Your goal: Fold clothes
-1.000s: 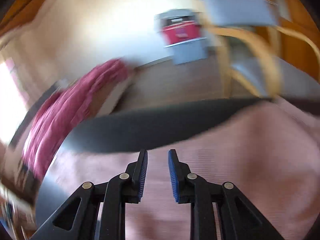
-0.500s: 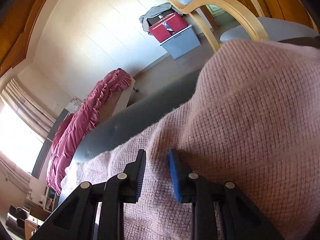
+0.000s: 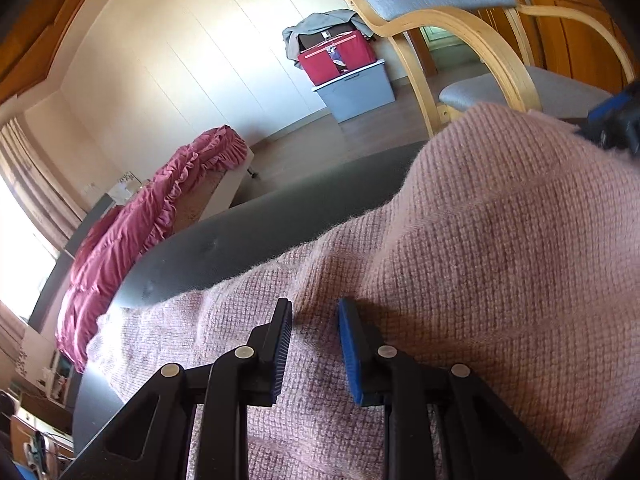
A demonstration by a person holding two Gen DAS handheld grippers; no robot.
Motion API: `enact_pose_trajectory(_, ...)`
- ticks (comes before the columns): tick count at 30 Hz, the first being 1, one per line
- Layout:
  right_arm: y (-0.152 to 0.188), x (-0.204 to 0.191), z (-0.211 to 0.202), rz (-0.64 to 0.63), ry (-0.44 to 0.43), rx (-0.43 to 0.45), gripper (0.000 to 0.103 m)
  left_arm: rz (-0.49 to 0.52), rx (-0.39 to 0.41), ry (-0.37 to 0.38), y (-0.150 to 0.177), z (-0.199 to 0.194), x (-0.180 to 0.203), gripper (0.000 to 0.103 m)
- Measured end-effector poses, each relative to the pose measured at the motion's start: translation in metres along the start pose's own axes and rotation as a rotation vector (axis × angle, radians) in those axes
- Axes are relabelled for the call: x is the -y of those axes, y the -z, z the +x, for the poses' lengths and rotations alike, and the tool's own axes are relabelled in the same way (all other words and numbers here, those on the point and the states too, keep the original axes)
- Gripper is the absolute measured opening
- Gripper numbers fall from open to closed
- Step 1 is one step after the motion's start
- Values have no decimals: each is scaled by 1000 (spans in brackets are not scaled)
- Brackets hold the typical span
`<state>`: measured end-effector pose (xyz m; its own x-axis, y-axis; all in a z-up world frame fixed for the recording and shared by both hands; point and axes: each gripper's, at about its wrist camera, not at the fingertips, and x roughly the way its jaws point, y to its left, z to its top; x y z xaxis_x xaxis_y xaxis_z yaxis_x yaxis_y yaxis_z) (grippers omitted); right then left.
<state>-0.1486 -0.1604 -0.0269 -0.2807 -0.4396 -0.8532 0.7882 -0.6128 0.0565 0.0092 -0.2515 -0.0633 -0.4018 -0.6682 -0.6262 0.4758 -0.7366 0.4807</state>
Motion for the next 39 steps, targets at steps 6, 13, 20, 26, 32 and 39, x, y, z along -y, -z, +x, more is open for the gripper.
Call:
enact_pose_trajectory(6, 8, -2, -2, -33, -16, 24, 31, -20, 0, 23, 2, 0, -3, 24)
enact_pose_trajectory(13, 21, -5, -18, -38, 52, 79, 13, -35, 0, 36, 4, 1, -2, 24)
enact_pose_trajectory(20, 25, 29, -38, 66, 112, 152, 12, -35, -1, 35, 4, 1, -3, 24)
enact_pose_trajectory(26, 33, 55, -34, 140, 136, 153, 12, -30, -2, 24, 4, 0, 1, 24)
enact_pose_trajectory(32, 22, 53, -10, 149, 121, 133, 15, -34, -8, 18, 3, 2, 0, 25)
enact_pose_trajectory(39, 47, 73, -70, 262, 33, 253, 24, -115, -26, 61, 6, 6, -17, 28)
